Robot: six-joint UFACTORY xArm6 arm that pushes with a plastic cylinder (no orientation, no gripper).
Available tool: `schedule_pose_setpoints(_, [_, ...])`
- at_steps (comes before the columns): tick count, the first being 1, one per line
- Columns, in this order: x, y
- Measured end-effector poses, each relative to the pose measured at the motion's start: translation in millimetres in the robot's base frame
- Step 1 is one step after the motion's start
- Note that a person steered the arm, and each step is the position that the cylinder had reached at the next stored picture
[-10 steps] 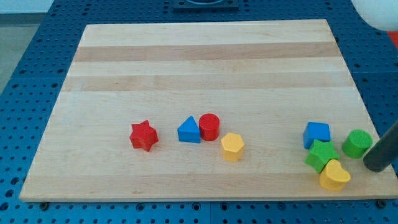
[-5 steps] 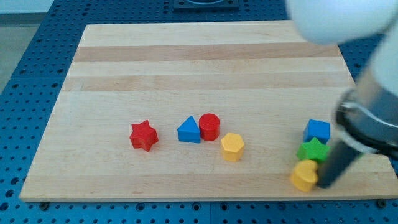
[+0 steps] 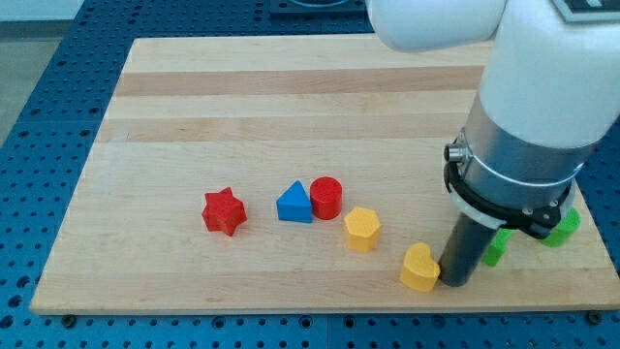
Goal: Move the yellow heart diagonally bottom right to yellow hexagon
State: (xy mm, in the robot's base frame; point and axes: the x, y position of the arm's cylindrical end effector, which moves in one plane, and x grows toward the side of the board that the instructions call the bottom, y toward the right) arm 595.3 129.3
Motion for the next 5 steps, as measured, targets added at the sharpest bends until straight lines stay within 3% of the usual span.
schedule_pose_setpoints(3, [22,-9])
schedule_pose_setpoints(5, [-13,-93])
